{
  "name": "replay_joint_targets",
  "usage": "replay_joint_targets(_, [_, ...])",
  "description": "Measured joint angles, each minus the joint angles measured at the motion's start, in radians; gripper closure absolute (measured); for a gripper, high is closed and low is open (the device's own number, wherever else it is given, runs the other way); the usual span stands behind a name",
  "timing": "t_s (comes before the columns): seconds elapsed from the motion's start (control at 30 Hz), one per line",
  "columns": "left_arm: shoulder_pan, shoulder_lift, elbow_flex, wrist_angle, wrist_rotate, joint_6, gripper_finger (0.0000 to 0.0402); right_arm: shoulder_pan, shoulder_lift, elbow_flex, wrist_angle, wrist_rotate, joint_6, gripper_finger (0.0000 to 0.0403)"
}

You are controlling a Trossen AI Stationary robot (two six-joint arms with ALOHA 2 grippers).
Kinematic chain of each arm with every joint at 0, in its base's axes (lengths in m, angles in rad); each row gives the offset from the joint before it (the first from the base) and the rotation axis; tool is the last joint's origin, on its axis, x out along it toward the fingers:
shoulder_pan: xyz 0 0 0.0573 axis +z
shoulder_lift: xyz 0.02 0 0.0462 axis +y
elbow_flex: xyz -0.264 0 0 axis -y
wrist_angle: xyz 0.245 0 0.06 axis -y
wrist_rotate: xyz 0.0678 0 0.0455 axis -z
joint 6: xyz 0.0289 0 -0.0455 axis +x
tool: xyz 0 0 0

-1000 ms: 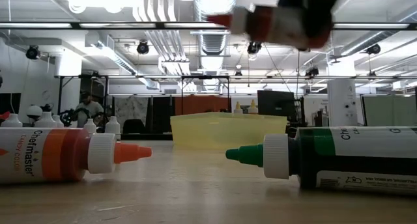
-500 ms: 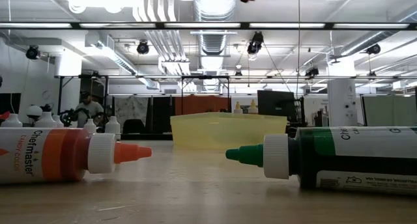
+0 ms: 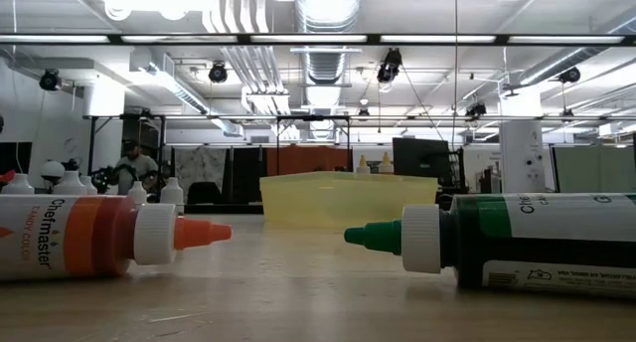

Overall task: Pick & Place food coloring
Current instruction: Put the large red food coloring bottle into the yellow bin

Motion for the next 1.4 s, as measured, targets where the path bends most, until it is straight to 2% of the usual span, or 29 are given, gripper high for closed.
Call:
replay_joint_targets(0.57, [0.0, 0.107, 0.085, 0.002, 0.037, 0.07, 0.0221, -0.028, 0.0, 0.122, 0.005, -0.006, -0.048, 0.0293])
replay_joint_targets(1.03, [0.0, 0.254, 0.175, 0.0, 0.103, 0.064, 0.0221, -0.027, 0.0, 0.125, 0.005, -0.009, -0.077, 0.0293])
replay_joint_targets(1.4, [-0.005, 0.348, 0.236, -0.049, 0.113, 0.068, 0.0221, -0.028, 0.0, 0.125, 0.002, -0.009, -0.098, 0.0293])
